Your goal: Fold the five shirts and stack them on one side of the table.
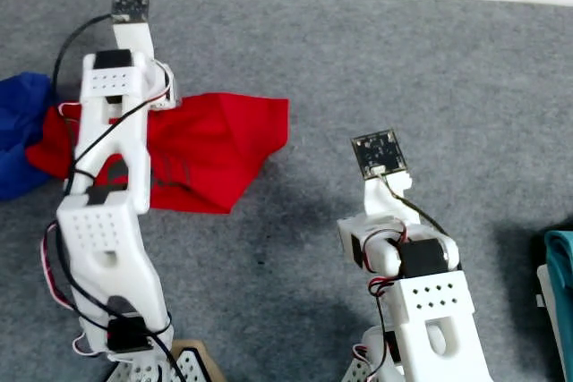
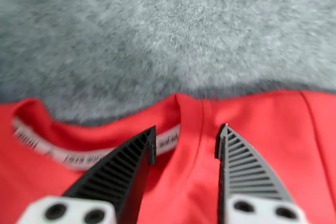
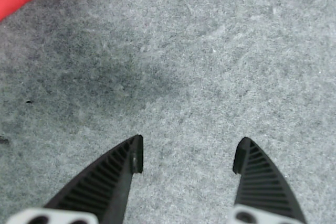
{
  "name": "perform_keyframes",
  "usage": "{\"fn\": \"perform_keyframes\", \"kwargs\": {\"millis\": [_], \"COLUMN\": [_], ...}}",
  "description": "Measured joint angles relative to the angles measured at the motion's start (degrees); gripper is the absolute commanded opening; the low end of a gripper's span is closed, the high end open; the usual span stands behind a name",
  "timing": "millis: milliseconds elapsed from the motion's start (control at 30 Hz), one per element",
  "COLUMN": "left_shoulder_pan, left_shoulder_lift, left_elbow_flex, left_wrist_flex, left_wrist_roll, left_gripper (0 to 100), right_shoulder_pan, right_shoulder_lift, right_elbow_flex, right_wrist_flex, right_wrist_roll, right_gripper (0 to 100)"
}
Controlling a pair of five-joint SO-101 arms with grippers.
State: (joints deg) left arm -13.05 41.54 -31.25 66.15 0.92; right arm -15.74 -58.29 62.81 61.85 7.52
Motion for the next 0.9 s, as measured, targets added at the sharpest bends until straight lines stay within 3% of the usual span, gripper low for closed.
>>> {"fn": "perform_keyframes", "kwargs": {"millis": [200, 367, 533, 900], "left_shoulder_pan": [0.7, 0.8, 1.0, 3.3], "left_shoulder_lift": [11.3, 16.8, 19.1, 19.9], "left_elbow_flex": [-11.6, -17.9, -22.4, -40.2], "left_wrist_flex": [-0.3, -0.2, 0.3, 16.7], "left_wrist_roll": [0.0, 0.0, 0.0, 0.1], "left_gripper": [18, 2, 1, 1], "right_shoulder_pan": [0.0, 0.0, 0.0, 0.0], "right_shoulder_lift": [0.0, 0.0, 0.0, 0.0], "right_elbow_flex": [2.3, 2.5, 2.5, 2.5], "right_wrist_flex": [-1.8, -2.6, -2.6, -2.6], "right_wrist_roll": [0.0, 0.0, 0.0, 0.0], "right_gripper": [28.2, 28.2, 28.2, 28.2]}}
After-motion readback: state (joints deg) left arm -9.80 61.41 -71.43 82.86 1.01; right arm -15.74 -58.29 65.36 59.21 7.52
